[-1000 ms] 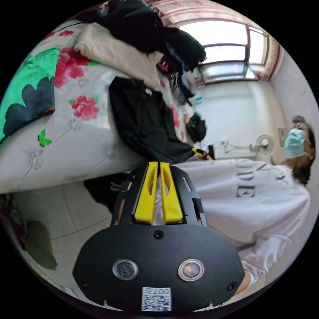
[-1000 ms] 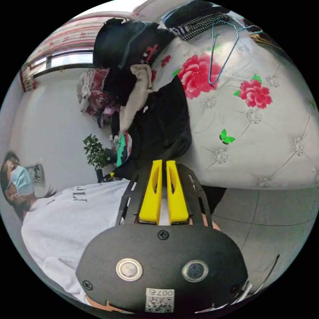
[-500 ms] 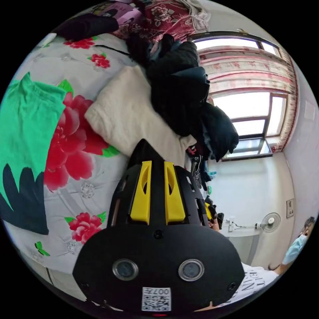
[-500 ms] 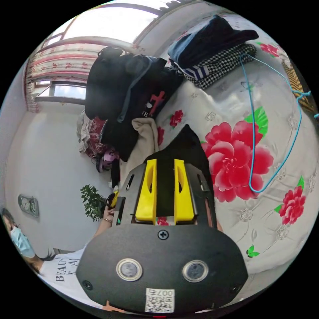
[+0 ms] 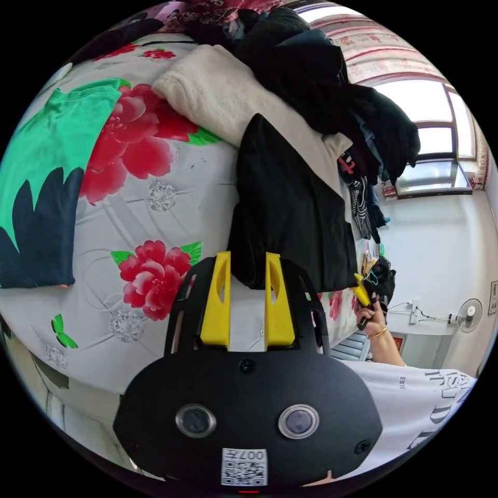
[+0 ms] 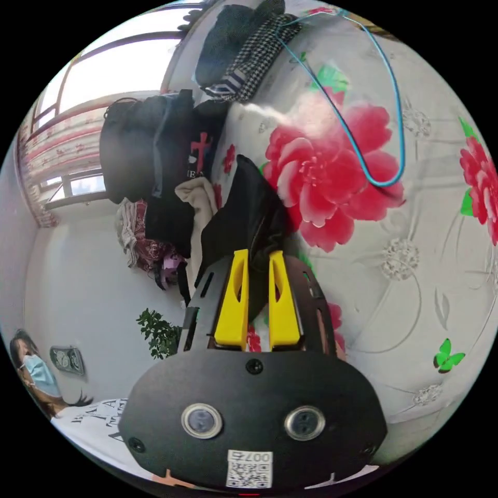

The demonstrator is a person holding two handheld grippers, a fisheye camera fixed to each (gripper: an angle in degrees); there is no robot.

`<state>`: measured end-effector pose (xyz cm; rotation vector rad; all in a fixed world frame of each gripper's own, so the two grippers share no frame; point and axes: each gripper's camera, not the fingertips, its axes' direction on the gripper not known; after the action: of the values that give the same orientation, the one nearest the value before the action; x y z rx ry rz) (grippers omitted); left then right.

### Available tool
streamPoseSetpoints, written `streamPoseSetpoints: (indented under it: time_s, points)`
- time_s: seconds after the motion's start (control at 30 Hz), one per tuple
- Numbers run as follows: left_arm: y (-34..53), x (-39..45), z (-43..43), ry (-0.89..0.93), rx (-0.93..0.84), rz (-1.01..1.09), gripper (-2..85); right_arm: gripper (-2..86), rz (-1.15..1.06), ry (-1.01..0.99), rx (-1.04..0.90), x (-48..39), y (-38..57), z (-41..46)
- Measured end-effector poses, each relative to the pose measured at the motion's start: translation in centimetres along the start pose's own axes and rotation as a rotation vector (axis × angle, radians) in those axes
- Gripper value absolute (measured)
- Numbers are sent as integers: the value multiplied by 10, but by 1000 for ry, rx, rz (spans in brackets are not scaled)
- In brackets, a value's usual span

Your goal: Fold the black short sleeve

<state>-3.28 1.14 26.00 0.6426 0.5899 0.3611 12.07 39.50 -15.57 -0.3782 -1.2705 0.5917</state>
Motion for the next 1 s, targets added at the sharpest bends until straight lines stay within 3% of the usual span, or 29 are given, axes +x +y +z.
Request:
streamPoseSetpoints:
  time_s: [0.1, 0.2, 0.27, 0.37, 0.5, 0.77, 1.0]
  points:
    - [-7, 6, 0, -7, -22, 35, 101, 70, -242, -14, -23, -74, -8, 3]
    - [-6, -2, -8, 32, -14, 19, 102, 66, -647, 54, -160, -176, 14, 29]
    - [-5, -8, -14, 66, -4, 7, 101, 65, -929, 81, -331, -239, 51, 74]
    - [-2, -21, -25, 114, 13, 3, 98, 68, -1096, 45, -571, -271, 102, 146]
    - [3, -45, -36, 172, 28, -26, 97, 75, -1032, 50, -798, -257, 134, 221]
    - [0, -81, -59, 326, 59, -18, 117, 98, -557, 164, -524, -173, 55, 164]
    - [-45, -55, -31, 398, -83, 113, 145, 96, -318, 98, -573, -118, 60, 180]
